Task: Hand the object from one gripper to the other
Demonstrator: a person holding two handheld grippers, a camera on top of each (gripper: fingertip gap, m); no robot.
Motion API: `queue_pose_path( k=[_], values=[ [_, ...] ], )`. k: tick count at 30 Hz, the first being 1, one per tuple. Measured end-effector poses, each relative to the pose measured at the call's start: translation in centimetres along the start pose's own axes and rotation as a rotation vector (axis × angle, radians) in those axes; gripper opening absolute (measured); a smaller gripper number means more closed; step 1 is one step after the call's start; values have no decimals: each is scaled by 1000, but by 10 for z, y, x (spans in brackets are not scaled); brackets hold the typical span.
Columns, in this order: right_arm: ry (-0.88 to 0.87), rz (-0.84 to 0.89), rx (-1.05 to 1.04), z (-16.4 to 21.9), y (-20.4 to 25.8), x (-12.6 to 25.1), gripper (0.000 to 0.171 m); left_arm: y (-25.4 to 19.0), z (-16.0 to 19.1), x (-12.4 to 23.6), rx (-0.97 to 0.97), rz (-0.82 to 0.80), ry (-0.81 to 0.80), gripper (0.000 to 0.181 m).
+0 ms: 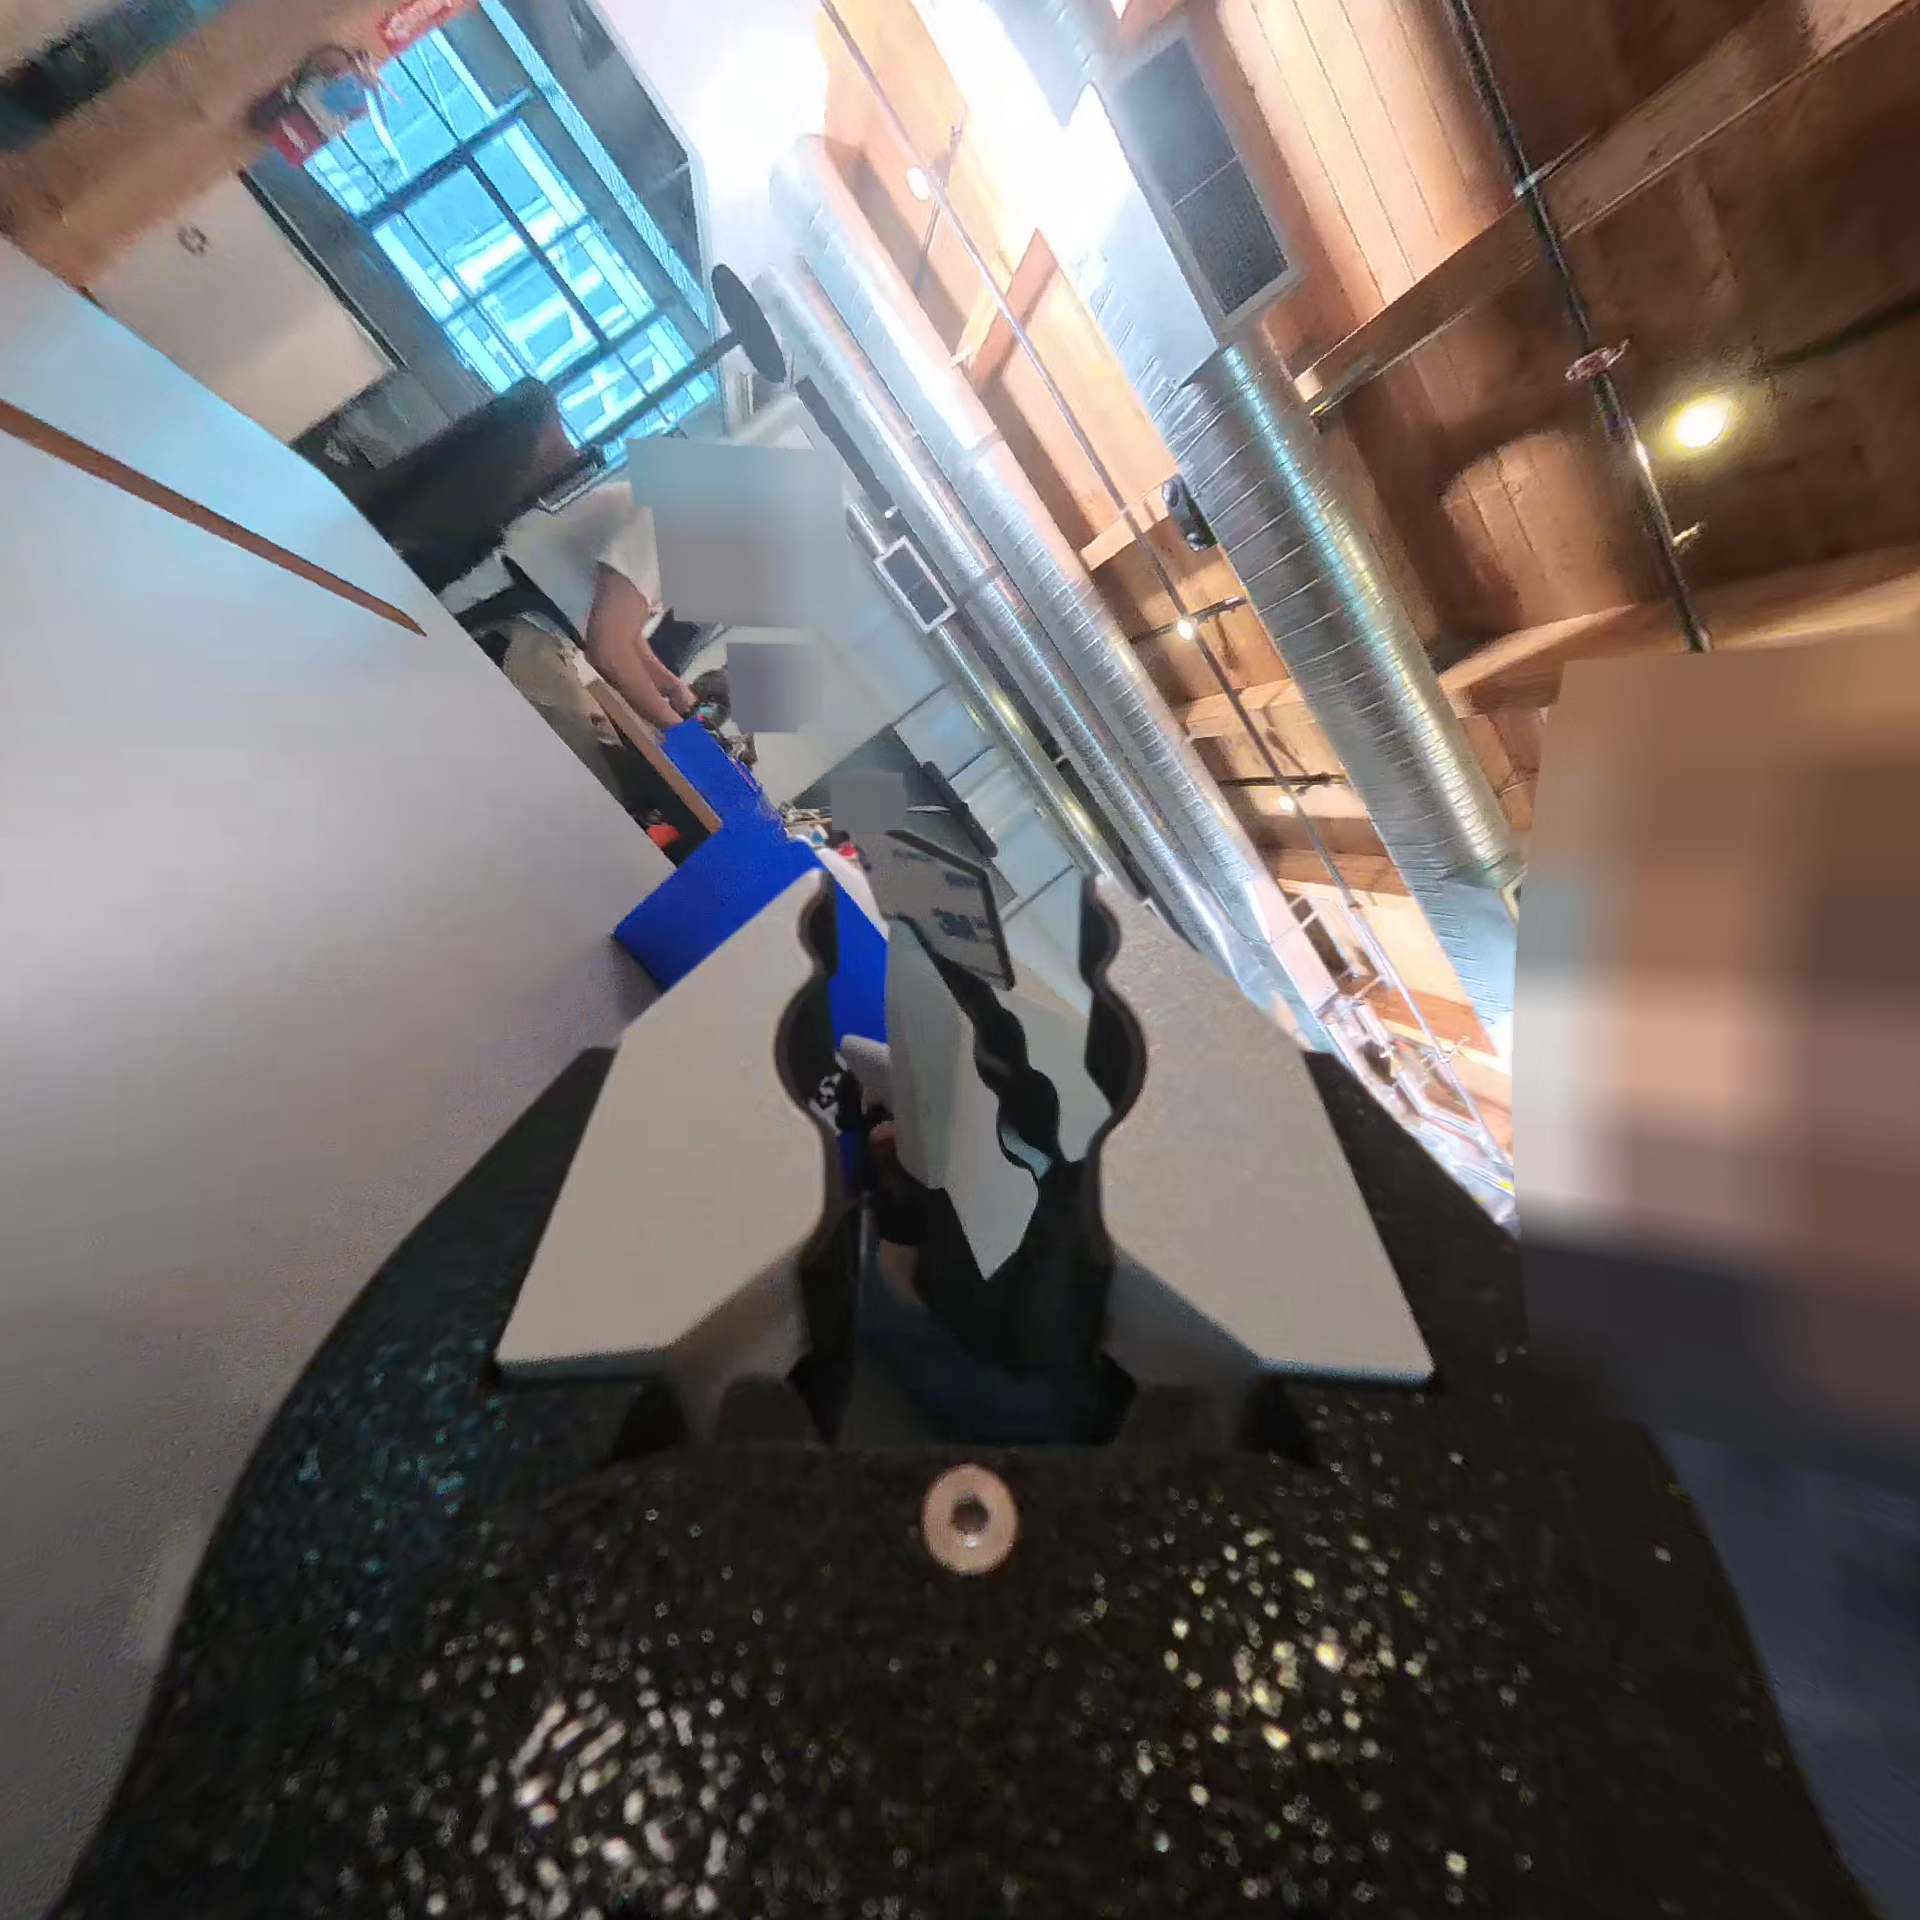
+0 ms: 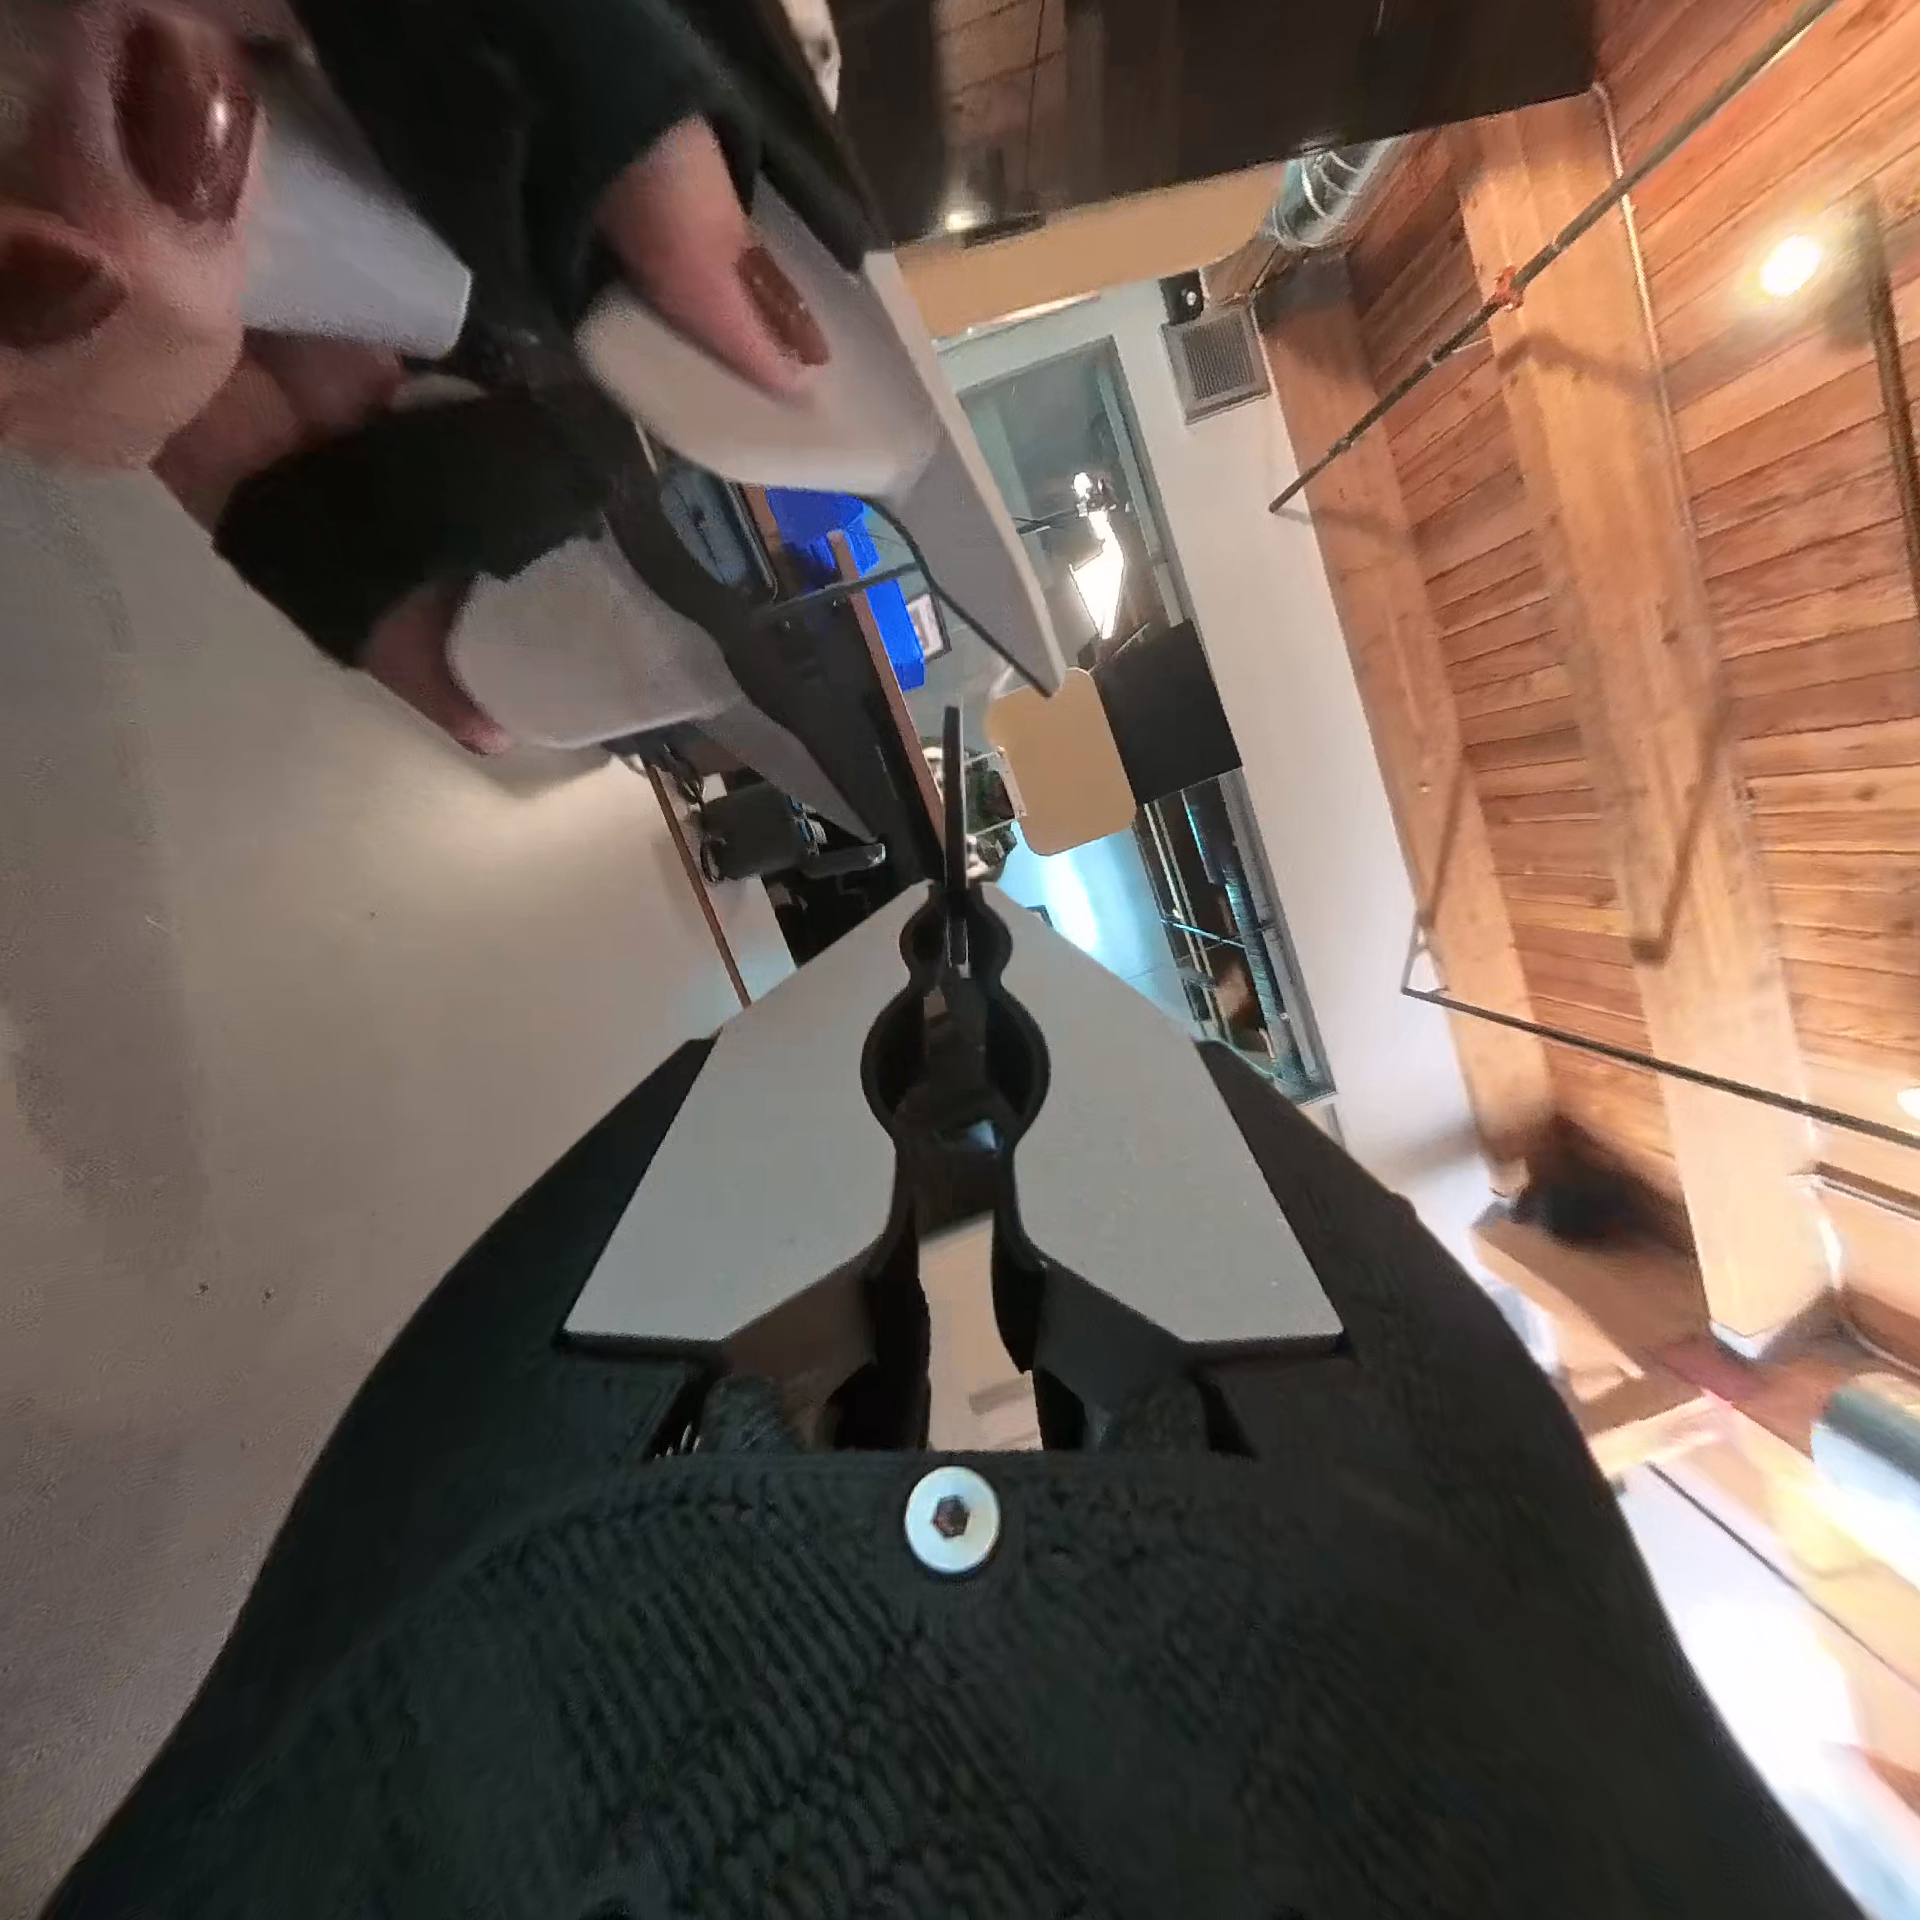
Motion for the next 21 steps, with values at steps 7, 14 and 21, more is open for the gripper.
queue_pose_path(
  k=[7, 14, 21],
  values=[
    [31, 11, 110, -3, 3, -3, 3, 5, 4, -2, -33, -56, 19, 5],
    [-246, -199, -638, 5, 0, -2, 60, -4, -11, 13, -291, -76, -54, 1],
    [-521, -535, -1423, 16, -5, 2, 39, -12, 0, 22, -1092, -194, -48, 1]
  ],
)
Point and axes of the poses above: each gripper's, where its closed fingertips meet, x back along the fingers, z out of its underside, y = z × x across the jaws, the point moved 2 cm from there along x, back along the fingers, and after that the axes turned 12 degrees about -z, right-handed, at the moved point
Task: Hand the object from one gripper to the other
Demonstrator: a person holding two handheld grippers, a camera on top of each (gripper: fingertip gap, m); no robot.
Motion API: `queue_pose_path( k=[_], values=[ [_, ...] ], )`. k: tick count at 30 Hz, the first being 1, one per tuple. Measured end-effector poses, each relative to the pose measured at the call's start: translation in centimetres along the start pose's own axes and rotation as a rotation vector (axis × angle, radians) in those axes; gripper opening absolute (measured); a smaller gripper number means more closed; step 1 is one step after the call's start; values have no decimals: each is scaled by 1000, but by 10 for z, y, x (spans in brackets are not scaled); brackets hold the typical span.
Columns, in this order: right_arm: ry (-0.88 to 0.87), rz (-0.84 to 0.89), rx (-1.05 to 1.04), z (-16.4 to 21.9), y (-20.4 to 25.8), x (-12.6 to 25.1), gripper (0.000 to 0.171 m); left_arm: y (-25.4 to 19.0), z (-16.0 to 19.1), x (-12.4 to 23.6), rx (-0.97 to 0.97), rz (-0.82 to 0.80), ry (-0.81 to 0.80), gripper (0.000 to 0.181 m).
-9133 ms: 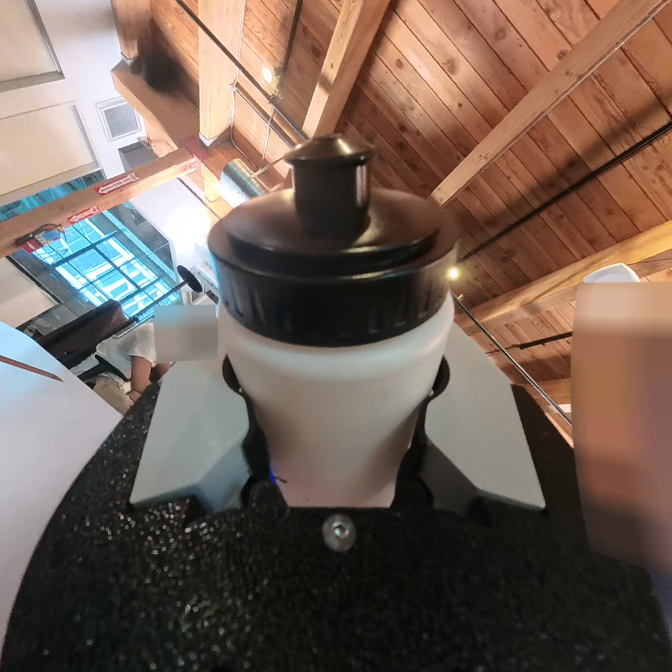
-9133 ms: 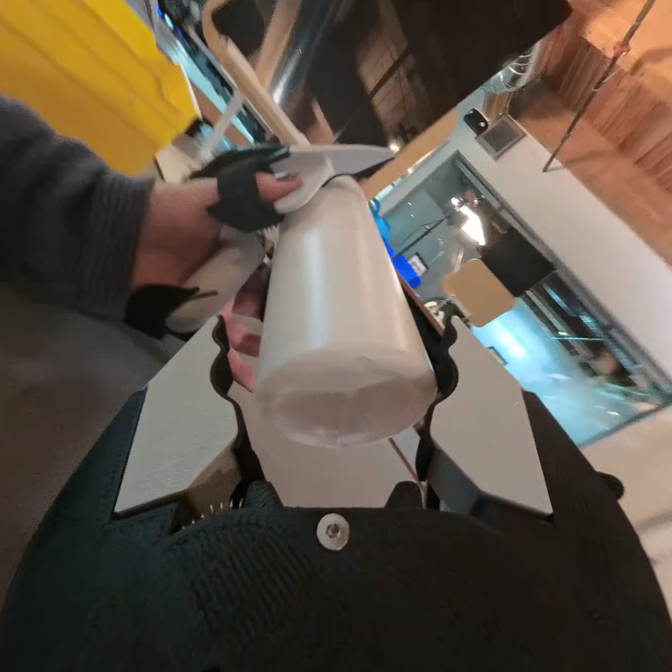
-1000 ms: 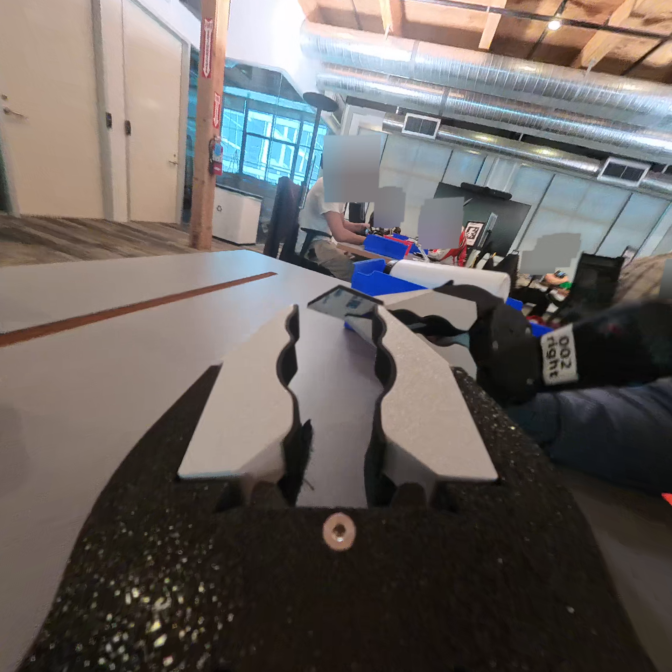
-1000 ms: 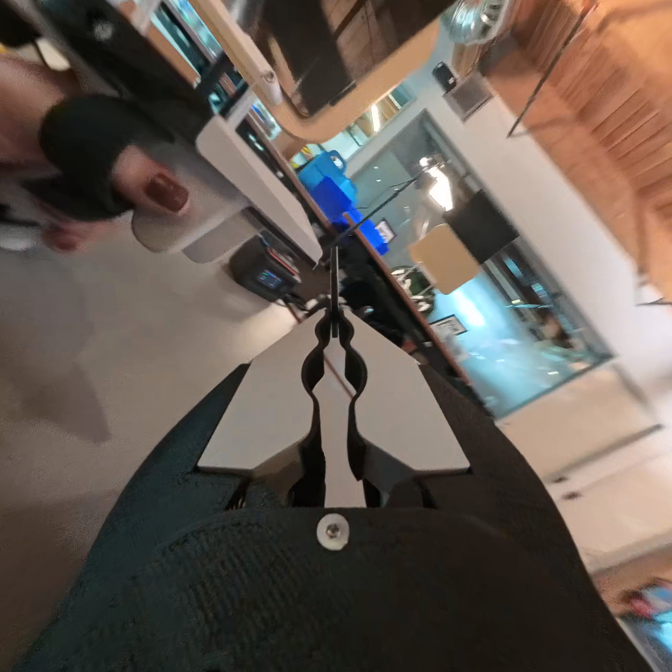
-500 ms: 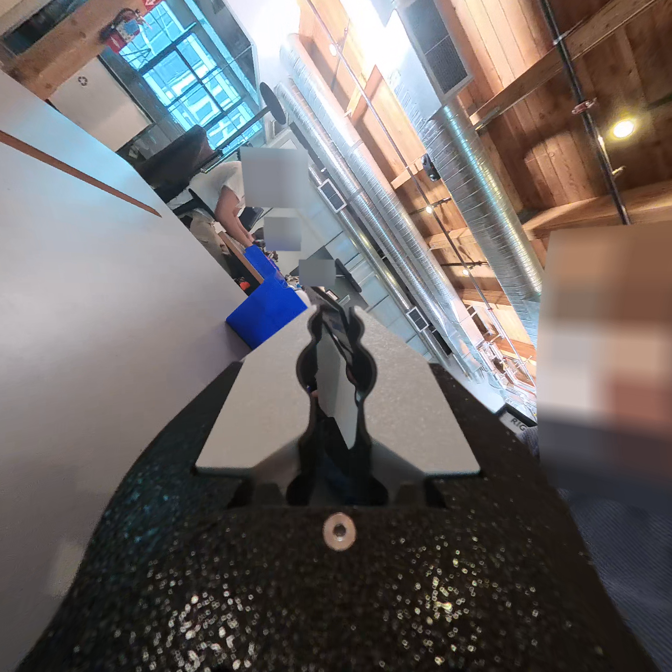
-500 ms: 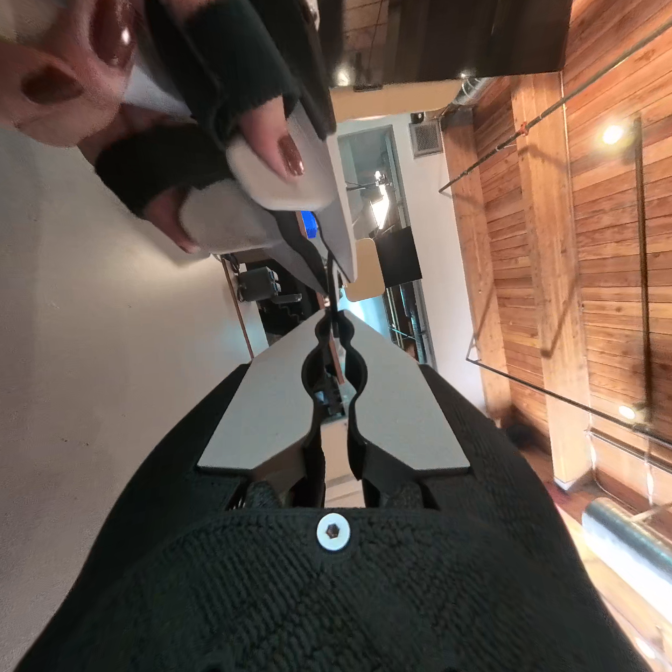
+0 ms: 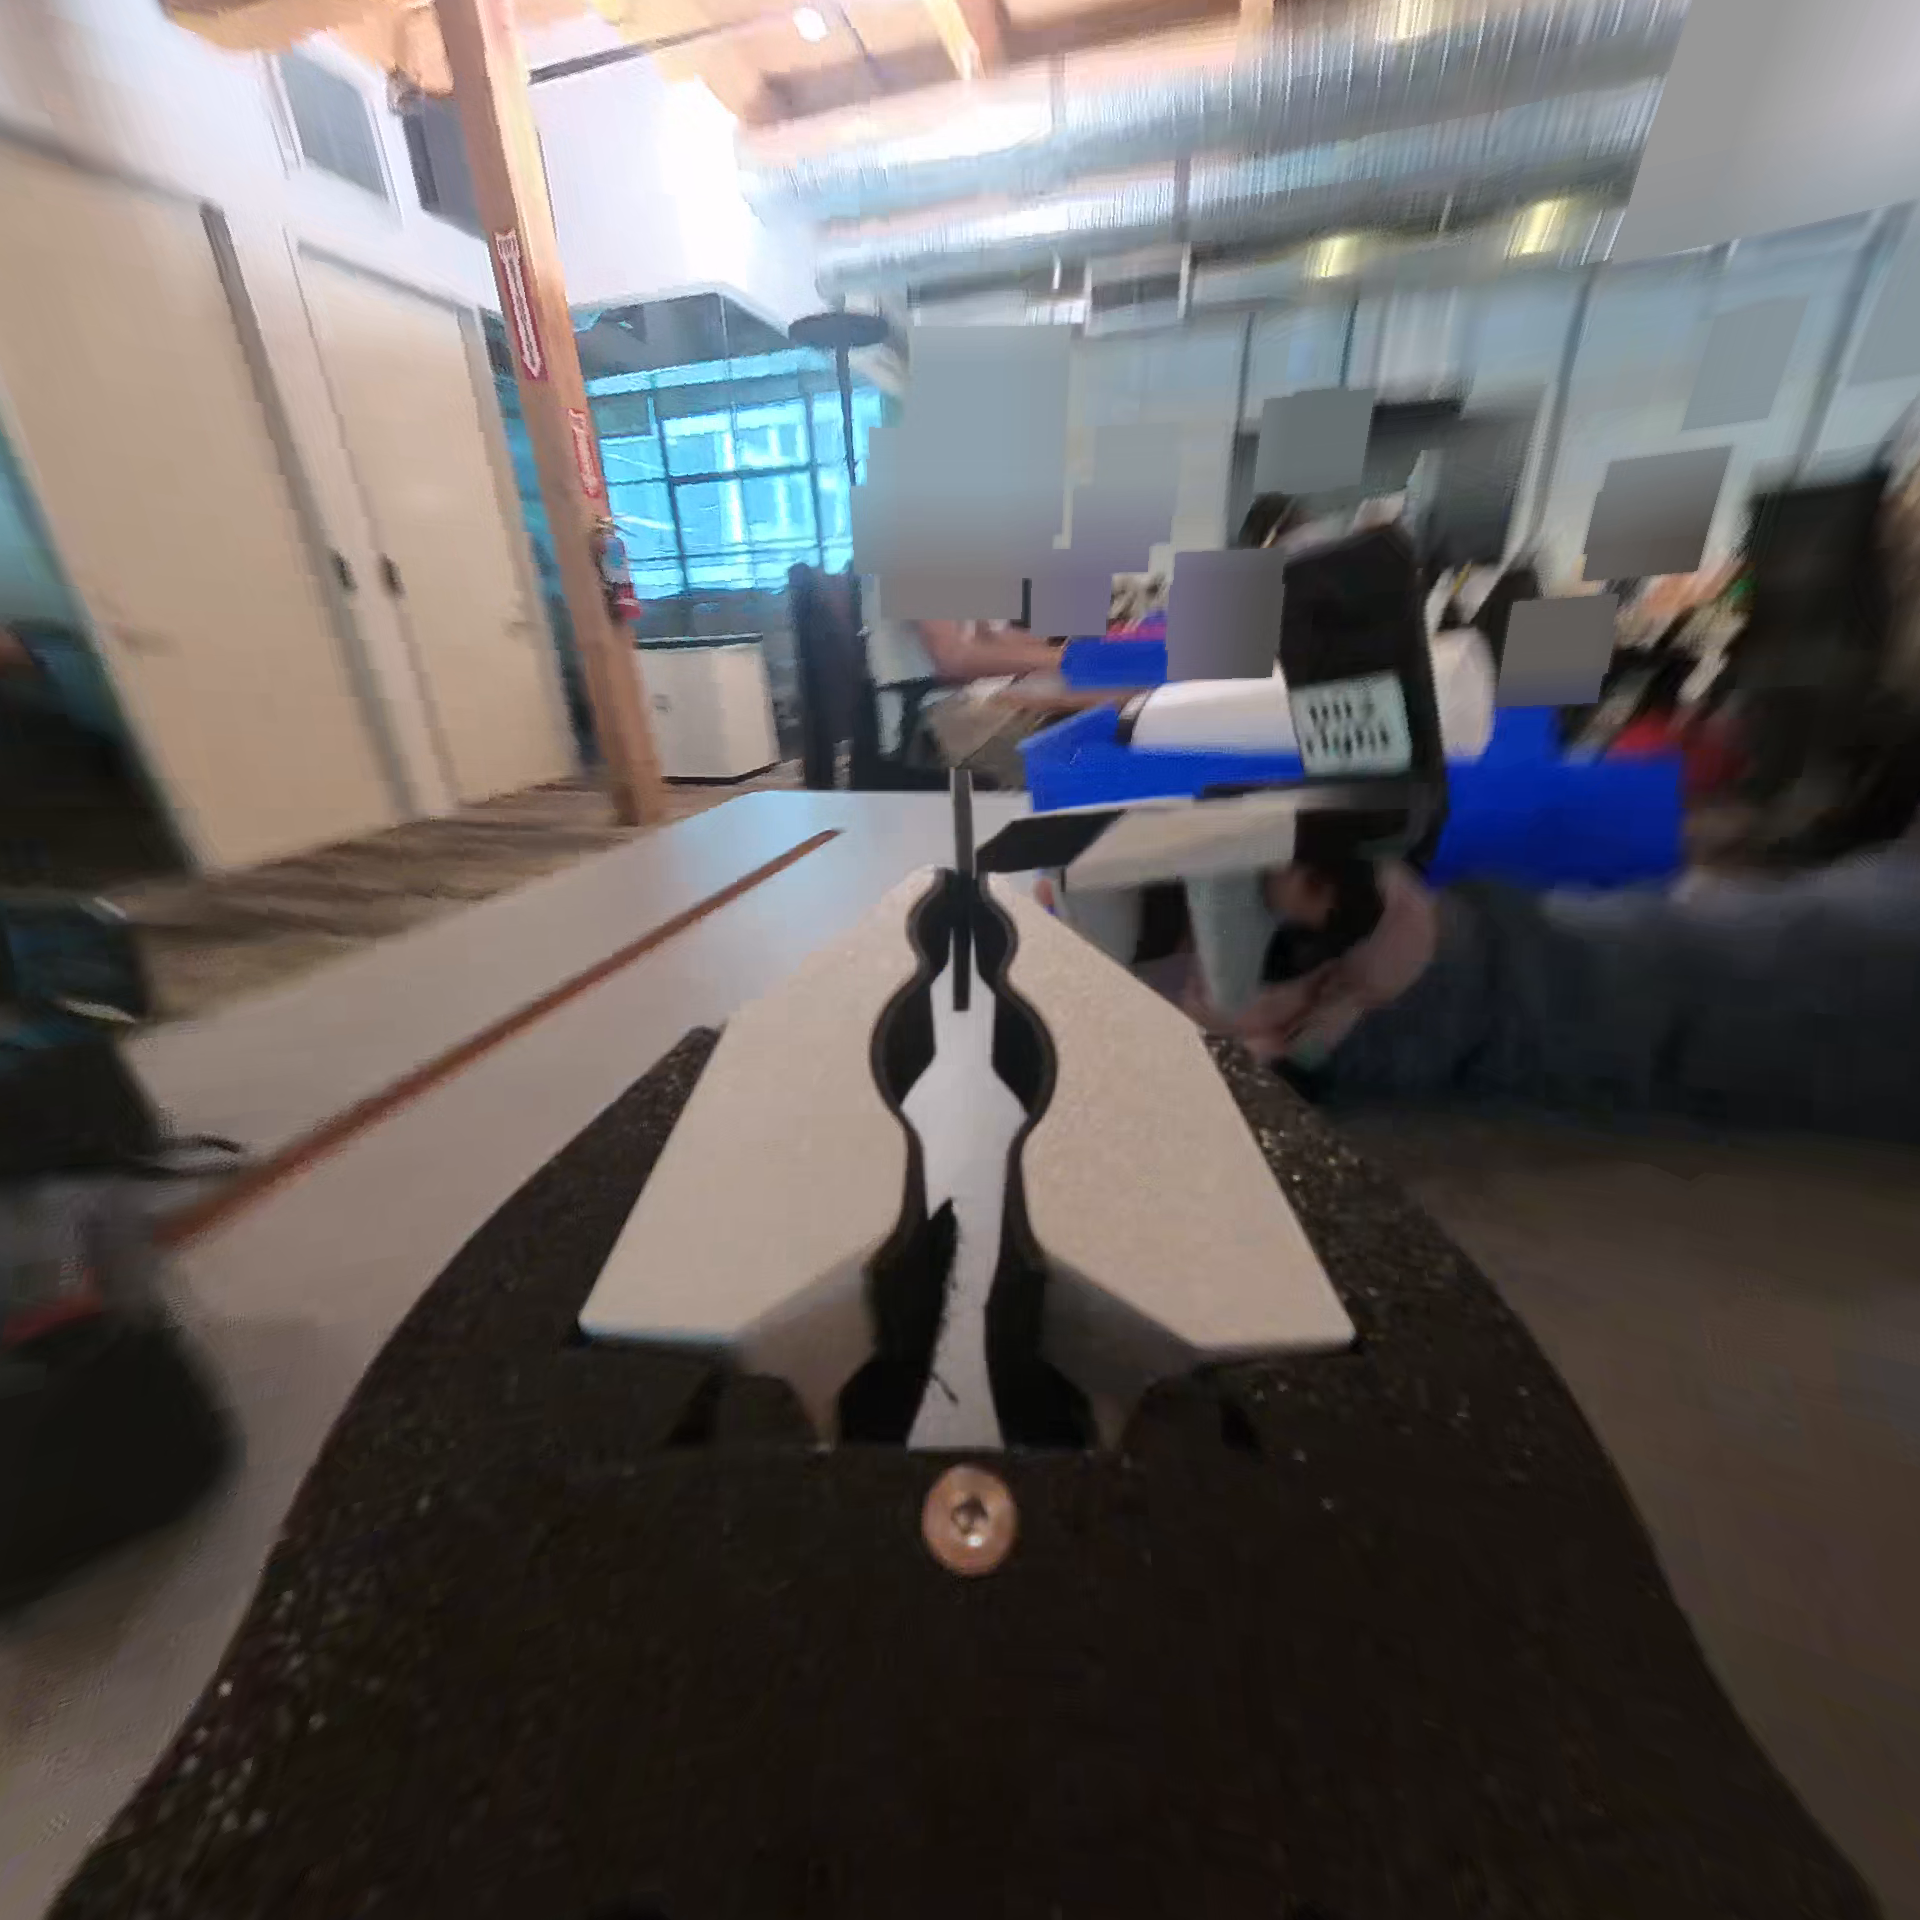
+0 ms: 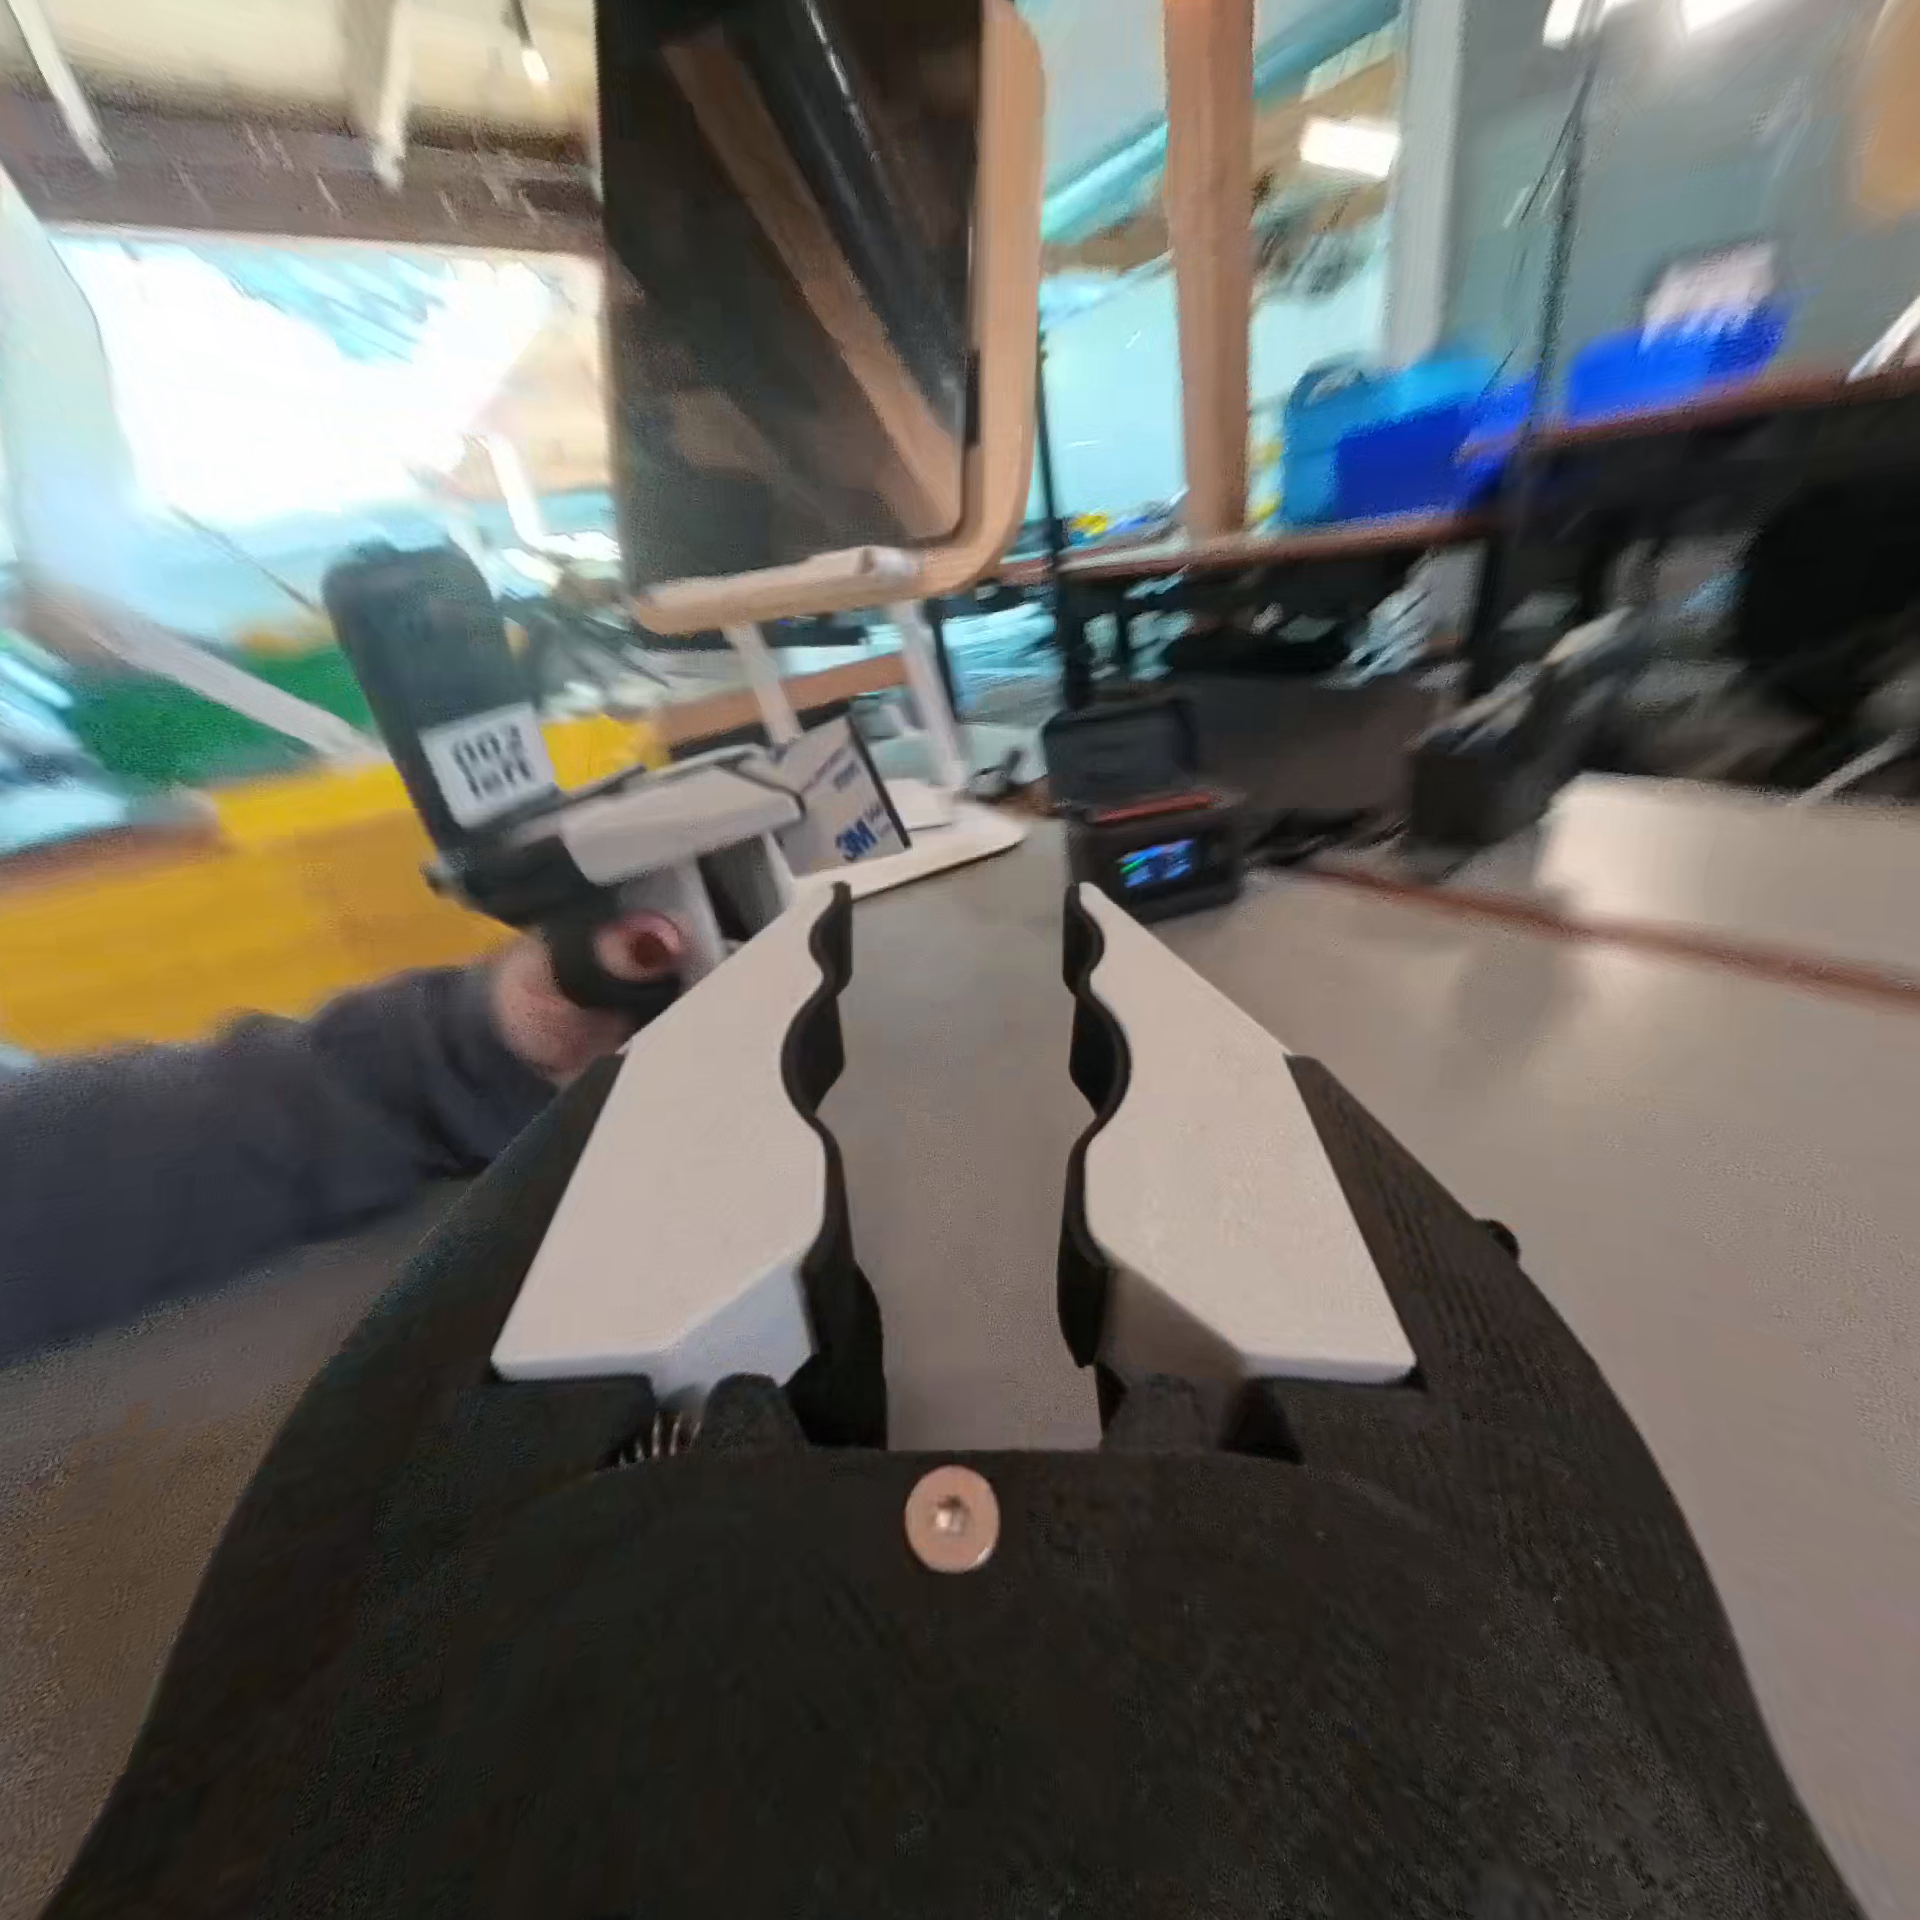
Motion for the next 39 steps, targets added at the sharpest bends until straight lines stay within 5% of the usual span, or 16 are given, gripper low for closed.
queue_pose_path(
  k=[4, 7, 13, 18, 21, 23, 28, 33, 39],
  values=[
    [-41, -249, -682, 13, 1, 1, 39, -12, 7, -3, -481, -108, 25, 1],
    [-68, -368, -1008, 19, 5, 7, 38, -22, 21, -6, -890, -145, 66, 1],
    [-15, -420, -1194, 29, 11, 13, 32, -45, 36, -10, -1487, -127, 6, 1],
    [30, -454, -1185, 31, 17, 15, 10, -54, 44, -12, -1608, -90, 6, 1],
    [50, -431, -1112, 31, 16, 14, 1, -53, 42, -11, -1447, -89, 11, 7],
    [31, -415, -1055, 28, 13, 14, 1, -42, 35, -12, -1260, -151, 26, 29],
    [-71, -378, -798, 8, 1, 20, 1, -28, 21, -9, -449, -45, 83, 54],
    [-79, -336, -466, -1, 3, 19, 1, -17, 9, -7, 262, 184, 85, 44],
    [-26, -322, -337, 3, 10, 12, 1, -12, 6, -4, 450, 257, 85, 24]
  ],
)
Point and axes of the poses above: each gripper's, where its closed fingertips meet, x back along the fingers, z out of its underside, y = z × x across the jaws, the point moved 2 cm from there along x, back along the fingers, and after that the axes turned 12 degrees about -z, right-handed, at the moved point
